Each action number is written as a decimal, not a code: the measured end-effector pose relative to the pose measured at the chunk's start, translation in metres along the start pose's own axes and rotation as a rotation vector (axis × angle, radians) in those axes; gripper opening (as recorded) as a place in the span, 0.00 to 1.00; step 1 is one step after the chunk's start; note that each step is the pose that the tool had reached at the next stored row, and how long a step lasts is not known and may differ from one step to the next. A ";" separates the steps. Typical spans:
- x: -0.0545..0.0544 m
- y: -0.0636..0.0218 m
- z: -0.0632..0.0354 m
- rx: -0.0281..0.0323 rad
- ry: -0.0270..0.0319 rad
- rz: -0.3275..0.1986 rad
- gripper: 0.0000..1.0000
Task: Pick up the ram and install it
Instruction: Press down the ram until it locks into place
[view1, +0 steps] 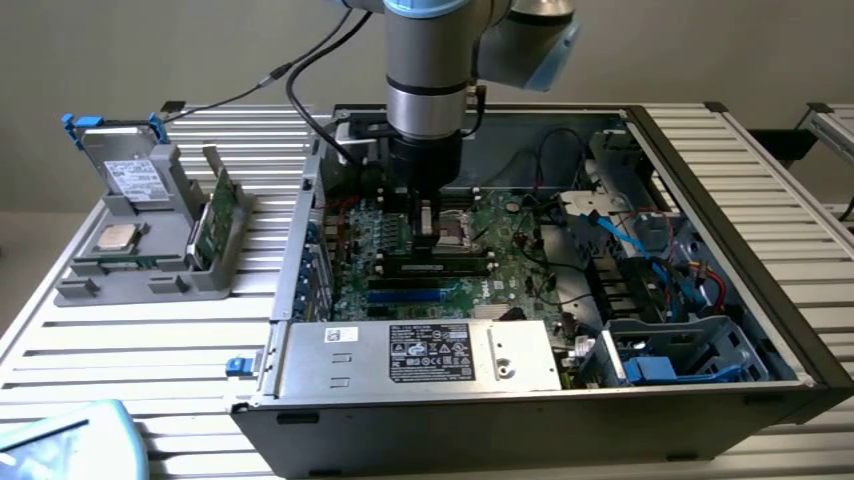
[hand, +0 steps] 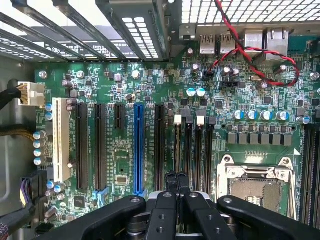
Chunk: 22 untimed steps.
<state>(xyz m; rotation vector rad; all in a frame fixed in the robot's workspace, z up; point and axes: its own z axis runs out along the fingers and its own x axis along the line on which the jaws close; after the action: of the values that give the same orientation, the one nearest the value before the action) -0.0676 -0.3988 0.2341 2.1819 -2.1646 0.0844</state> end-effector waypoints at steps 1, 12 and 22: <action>0.000 -0.0012 0.0000 -0.0005 0.0001 0.000 0.11; -0.001 -0.0066 0.0002 -0.0029 0.0001 0.000 0.11; -0.001 -0.0092 0.0044 -0.0042 0.0002 0.000 0.11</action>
<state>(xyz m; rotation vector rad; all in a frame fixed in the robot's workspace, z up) -0.0585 -0.3976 0.2295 2.1799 -2.1624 0.0800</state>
